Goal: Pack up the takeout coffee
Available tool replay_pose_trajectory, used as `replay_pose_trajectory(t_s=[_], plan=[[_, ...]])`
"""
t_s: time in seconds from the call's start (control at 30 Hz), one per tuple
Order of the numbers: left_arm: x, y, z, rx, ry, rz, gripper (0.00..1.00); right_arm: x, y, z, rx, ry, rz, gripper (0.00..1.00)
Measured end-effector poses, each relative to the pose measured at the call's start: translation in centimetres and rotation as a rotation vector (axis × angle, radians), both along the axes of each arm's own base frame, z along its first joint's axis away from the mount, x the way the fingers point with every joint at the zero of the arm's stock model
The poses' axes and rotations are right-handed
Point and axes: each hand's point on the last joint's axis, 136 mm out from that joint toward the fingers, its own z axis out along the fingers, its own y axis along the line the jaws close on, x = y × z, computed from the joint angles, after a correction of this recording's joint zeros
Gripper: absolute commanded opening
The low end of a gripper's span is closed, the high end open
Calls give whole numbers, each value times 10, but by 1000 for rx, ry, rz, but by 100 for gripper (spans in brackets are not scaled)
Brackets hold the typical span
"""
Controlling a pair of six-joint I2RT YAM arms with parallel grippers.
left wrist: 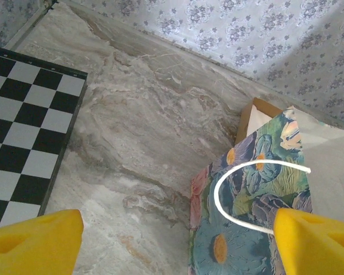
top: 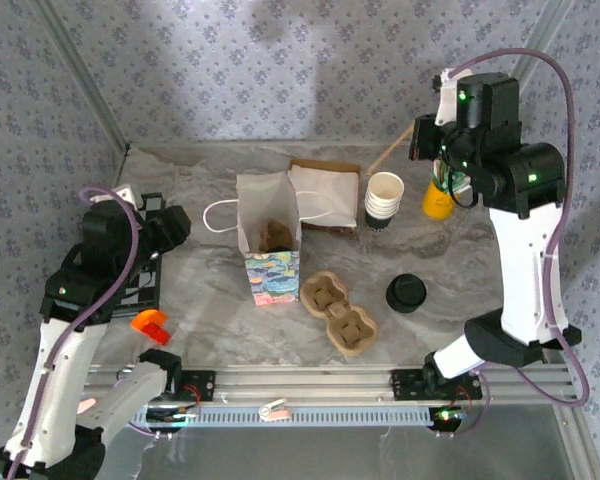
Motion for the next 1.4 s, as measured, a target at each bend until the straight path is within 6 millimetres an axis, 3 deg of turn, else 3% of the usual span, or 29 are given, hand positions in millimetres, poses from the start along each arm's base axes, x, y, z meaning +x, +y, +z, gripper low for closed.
replay_pose_trajectory(t_s=[0.33,0.47,0.57,0.63,0.73,0.8,0.87,1.0,1.1,1.2,1.3,1.4], plan=[[-12,6,-3,-22,-2,30,86,-44,121,19,47,-53,448,0],[-12,6,-7,-31,6,37,86,-41,152,6,33,-29,522,0],[-12,6,-9,-33,11,39,86,-29,173,-16,1,18,547,1],[-12,6,-10,-33,12,40,86,-21,192,-37,-29,60,571,21],[-11,6,-11,-33,14,39,86,-12,220,-70,-81,123,619,40],[-11,6,-11,-33,14,39,86,-7,235,-89,-114,160,642,49],[-11,6,-11,-33,15,38,86,-2,242,-105,-135,198,651,52],[-9,3,-13,-35,27,26,86,6,225,-112,-141,233,613,57],[-5,-4,-19,-39,55,-5,86,10,191,-111,-131,255,551,59],[0,-17,-25,-60,94,-58,86,19,143,-116,-100,293,453,60],[6,-33,-25,-88,123,-127,84,28,103,-137,-93,349,370,60],[17,-52,-23,-124,143,-203,82,36,89,-169,-78,431,364,59]])
